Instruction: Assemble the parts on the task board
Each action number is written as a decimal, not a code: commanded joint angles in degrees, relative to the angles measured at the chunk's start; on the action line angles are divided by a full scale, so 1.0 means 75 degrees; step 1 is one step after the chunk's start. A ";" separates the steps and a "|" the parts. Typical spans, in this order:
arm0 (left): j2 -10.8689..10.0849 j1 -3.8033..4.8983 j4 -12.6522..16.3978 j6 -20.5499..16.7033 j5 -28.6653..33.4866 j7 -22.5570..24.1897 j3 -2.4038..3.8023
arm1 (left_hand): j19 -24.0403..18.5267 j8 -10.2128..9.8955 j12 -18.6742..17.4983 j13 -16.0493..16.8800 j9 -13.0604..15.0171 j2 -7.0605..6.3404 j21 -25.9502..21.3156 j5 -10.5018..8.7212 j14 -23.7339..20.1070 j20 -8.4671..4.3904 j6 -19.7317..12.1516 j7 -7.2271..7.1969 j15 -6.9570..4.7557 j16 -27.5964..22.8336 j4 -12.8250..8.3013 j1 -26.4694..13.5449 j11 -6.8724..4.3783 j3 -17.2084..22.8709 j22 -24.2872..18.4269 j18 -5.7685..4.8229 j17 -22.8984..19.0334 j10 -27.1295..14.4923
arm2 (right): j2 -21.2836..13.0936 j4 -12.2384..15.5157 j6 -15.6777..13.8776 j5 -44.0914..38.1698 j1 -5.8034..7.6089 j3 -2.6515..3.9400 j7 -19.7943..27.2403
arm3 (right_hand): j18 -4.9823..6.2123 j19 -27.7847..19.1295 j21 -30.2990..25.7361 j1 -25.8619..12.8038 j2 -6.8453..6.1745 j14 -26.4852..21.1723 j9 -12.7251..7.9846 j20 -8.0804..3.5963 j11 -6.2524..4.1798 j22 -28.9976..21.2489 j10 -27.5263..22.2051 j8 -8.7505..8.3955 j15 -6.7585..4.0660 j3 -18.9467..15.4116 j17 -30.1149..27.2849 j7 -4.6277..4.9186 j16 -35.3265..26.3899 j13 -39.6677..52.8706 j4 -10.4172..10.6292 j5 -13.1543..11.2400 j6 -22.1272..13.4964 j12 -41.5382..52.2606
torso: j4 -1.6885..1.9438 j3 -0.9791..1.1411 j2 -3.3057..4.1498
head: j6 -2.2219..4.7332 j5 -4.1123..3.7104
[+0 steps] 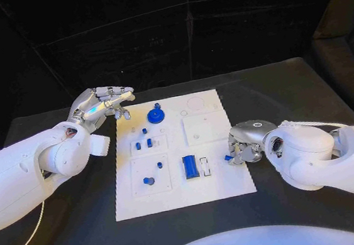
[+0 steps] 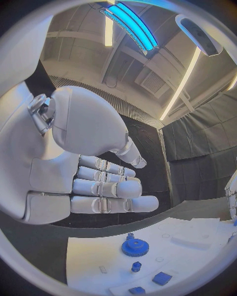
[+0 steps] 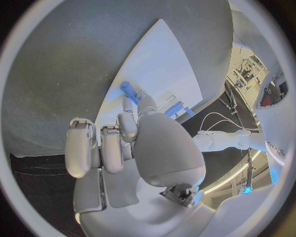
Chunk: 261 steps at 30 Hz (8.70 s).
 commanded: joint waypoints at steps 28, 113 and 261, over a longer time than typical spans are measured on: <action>-0.0051 -0.0001 0.0077 0.0051 0.0026 0.0026 0.0005 | -0.0007 0.0025 0.0048 0.0012 0.0009 0.0033 -0.0045 -0.0010 -0.0055 0.0036 -0.0050 0.0023 0.0014 -0.0001 0.0003 0.0061 0.0003 -0.0033 -0.0010 0.0102 -0.0007 -0.0073 | 0.0252 0.0153 -0.1720 0.1913 -0.0033 -0.0035 0.0189 | -0.0102 0.0099 0.0036 -0.0649 -0.0694 0.0548 0.0265 -0.0096 -0.0068 0.0226 0.0052 -0.0084 -0.0086 0.1600 0.0733 -0.0030 0.0017 0.0024 0.0590 0.1037 0.0095 0.0082 | 0.0013 -0.0016 0.0004 | -0.0011 0.0073; -0.0015 0.0000 0.0043 0.0129 0.0026 -0.0050 0.0005 | -0.0007 0.0044 0.0070 0.0010 0.0007 0.0031 -0.0057 -0.0011 -0.0079 0.0040 -0.0078 0.0034 0.0022 -0.0009 0.0015 0.0046 0.0014 -0.0062 -0.0018 0.0099 -0.0047 -0.0103 | 0.0821 -0.0160 -0.1370 0.1864 -0.0030 -0.0032 -0.0127 | -0.0112 0.0140 0.0045 -0.3291 -0.0235 0.0567 0.0772 -0.0141 -0.0140 0.0299 0.0220 0.0098 -0.0138 0.0329 0.0812 -0.0153 0.0046 0.0059 0.1500 -0.0418 0.0343 0.0190 | -0.0006 -0.0002 0.0003 | -0.0007 0.0144; 0.0121 -0.1123 0.1810 -0.5113 0.0851 0.0787 0.0631 | -0.8703 -0.1127 -0.2219 -0.0676 -0.0522 0.0313 -0.4616 -0.0420 -0.8636 -0.0901 -0.7009 -0.1362 -0.0165 -0.8011 0.0368 -0.8898 -0.0819 -0.2393 -0.4761 -0.1290 -0.4213 -0.7464 | 0.1993 -0.2595 -0.4475 1.2957 0.0439 0.0447 0.8687 | -0.0474 -1.0425 -1.1062 -1.0315 -0.0108 -1.0367 -0.2336 -0.0269 0.0109 -0.9988 -1.0127 -0.1522 0.0585 0.1106 -0.9988 -0.0468 -1.1375 -0.9707 -0.0708 -0.3151 -0.7829 -0.8341 | -0.0152 0.0079 -0.0918 | 0.1554 0.0620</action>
